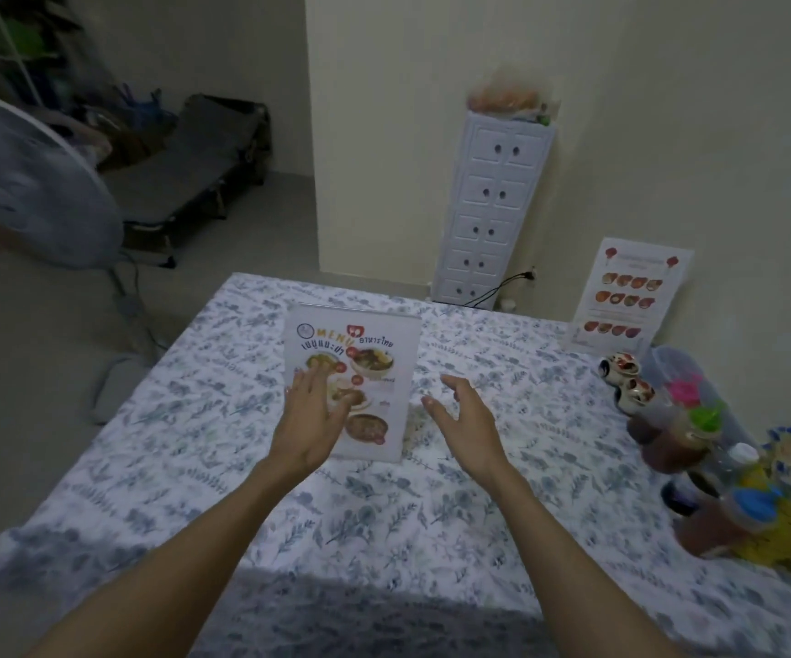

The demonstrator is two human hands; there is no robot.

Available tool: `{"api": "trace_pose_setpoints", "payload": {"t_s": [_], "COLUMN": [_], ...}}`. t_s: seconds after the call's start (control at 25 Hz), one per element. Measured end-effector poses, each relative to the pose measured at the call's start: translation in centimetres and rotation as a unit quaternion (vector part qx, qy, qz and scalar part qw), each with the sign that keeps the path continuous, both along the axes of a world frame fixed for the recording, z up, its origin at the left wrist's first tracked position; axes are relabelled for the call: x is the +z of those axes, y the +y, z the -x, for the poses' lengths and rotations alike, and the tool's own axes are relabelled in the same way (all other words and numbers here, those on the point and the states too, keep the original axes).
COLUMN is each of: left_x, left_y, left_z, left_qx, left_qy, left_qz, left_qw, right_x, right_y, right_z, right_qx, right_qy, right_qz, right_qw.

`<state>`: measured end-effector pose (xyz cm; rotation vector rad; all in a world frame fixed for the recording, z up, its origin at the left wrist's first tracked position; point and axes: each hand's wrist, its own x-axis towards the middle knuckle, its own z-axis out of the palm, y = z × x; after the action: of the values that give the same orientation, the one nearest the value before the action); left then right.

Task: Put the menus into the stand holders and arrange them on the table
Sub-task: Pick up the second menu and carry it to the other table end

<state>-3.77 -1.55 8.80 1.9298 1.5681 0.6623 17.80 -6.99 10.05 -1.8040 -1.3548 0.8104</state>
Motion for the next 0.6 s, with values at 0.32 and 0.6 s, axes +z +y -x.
{"api": "trace_pose_setpoints", "payload": {"t_s": [0.32,0.6], "left_x": [-4.4,-6.3], "left_y": [6.7,9.9], "left_z": [4.8,5.2], "left_qx": [0.067,0.096], "left_qy": [-0.173,-0.307], "left_qz": [0.121,0.154], "left_qw": [0.975,0.934], "right_x": [-5.0,-7.5], "right_y": [6.6,8.2], "right_z": [3.6,4.0], "right_qx": [-0.142,-0.138], "right_qy": [0.164,0.204], "right_qz": [-0.004,-0.015], "right_qw": [0.976,0.969]}}
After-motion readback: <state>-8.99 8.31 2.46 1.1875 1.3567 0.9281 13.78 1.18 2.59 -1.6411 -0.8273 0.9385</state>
